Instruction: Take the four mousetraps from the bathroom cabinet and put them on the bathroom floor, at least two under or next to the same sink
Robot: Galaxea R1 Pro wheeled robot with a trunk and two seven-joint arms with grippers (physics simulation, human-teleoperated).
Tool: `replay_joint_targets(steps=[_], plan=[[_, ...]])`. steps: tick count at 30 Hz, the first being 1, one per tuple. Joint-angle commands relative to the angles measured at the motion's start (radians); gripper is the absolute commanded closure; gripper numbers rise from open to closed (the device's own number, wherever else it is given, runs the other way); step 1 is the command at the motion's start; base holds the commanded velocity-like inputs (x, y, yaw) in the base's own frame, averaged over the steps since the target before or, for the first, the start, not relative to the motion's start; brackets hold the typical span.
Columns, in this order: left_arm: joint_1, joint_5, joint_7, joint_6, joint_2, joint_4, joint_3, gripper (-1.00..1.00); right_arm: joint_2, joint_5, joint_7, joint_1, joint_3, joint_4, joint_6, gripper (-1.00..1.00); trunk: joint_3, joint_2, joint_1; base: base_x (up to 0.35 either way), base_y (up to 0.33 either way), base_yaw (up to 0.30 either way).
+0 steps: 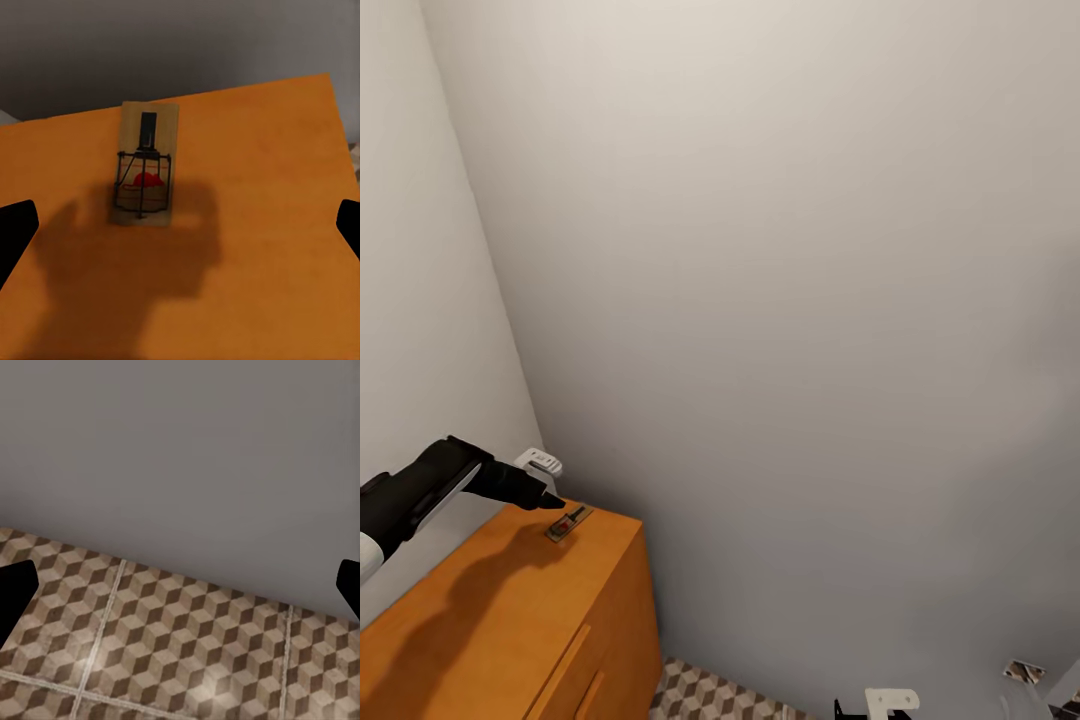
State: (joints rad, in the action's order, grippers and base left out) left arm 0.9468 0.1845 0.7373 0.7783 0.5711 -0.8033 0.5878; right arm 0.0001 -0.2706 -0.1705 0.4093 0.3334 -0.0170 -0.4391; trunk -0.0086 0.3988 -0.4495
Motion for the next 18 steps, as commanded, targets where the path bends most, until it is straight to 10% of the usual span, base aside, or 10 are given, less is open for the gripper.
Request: replay_joint_targets(steps=[1, 18], plan=[[0.001, 0.010, -0.004, 0.007, 0.001, -0.001, 0.004, -1.00, 0.000, -0.007, -0.003, 0.000, 0.009, 0.000, -0.002, -1.00, -0.002, 0.001, 0.000, 0.000, 0.000, 0.000], [0.001, 0.010, -0.004, 0.007, 0.001, 0.001, 0.004, -1.00, 0.000, -0.008, -0.003, 0.000, 0.009, 0.000, -0.002, -1.00, -0.015, 0.001, 0.000, 0.000, 0.000, 0.000]])
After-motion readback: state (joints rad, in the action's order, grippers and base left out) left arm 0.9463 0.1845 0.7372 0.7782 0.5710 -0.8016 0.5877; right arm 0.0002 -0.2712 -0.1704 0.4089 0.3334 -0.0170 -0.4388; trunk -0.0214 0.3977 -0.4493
